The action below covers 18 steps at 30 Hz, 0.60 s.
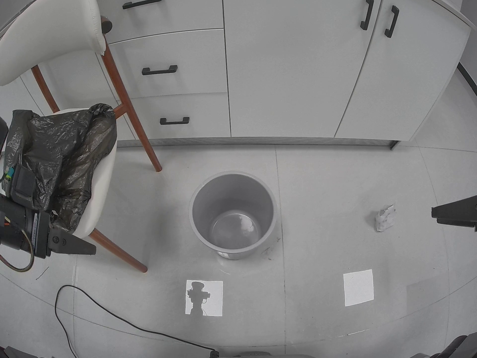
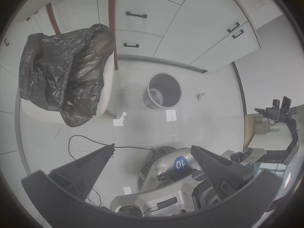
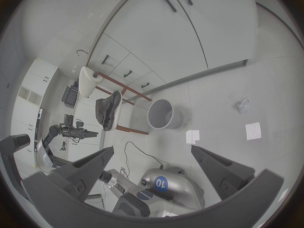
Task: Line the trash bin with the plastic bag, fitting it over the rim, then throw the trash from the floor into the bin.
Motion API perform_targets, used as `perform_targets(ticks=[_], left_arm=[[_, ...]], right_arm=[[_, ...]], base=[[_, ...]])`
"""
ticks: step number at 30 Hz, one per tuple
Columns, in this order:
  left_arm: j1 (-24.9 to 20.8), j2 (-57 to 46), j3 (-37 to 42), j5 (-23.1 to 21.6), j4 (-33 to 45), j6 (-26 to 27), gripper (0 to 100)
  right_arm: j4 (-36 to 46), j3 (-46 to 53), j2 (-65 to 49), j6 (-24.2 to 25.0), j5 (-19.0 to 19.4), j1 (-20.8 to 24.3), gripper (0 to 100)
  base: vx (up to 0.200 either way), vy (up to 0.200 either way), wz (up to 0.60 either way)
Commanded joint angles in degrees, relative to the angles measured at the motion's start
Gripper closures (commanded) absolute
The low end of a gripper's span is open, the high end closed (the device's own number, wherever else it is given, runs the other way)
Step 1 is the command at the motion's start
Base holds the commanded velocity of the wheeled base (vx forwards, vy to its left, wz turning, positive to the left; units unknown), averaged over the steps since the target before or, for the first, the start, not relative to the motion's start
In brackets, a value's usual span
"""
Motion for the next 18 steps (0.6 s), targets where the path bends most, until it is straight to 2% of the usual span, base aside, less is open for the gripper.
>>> perform_targets(ticks=[1, 12, 15, 16, 18], left_arm=[[0.07, 1.07, -0.3, -0.36, -0.01, -0.83, 0], [0.07, 2.57, -1.8, -0.45, -4.14, -4.35, 0], [0.07, 4.15, -6.72, -0.36, -4.5, -4.87, 0], [0.07, 4.76, -8.48, -0.36, -4.41, -4.87, 0], [0.07, 6.26, -11.47, -0.1, -4.41, -4.87, 0]], right_arm=[[-0.04, 0.32, 0.43, 0.0, 0.08, 1.08, 0], [-4.44, -1.88, 3.86, -0.71, -0.18, 7.05, 0], [-4.0, -5.31, 5.44, -0.36, -0.71, 9.6, 0], [-4.08, -6.45, 6.23, -0.36, -2.03, 10.39, 0], [-4.44, -9.0, 9.04, -0.36, -8.8, 12.24, 0]], base=[[0.0, 0.2, 0.0], [0.0, 0.2, 0.0], [0.0, 0.2, 0.0], [0.0, 0.2, 0.0], [0.0, 0.2, 0.0]])
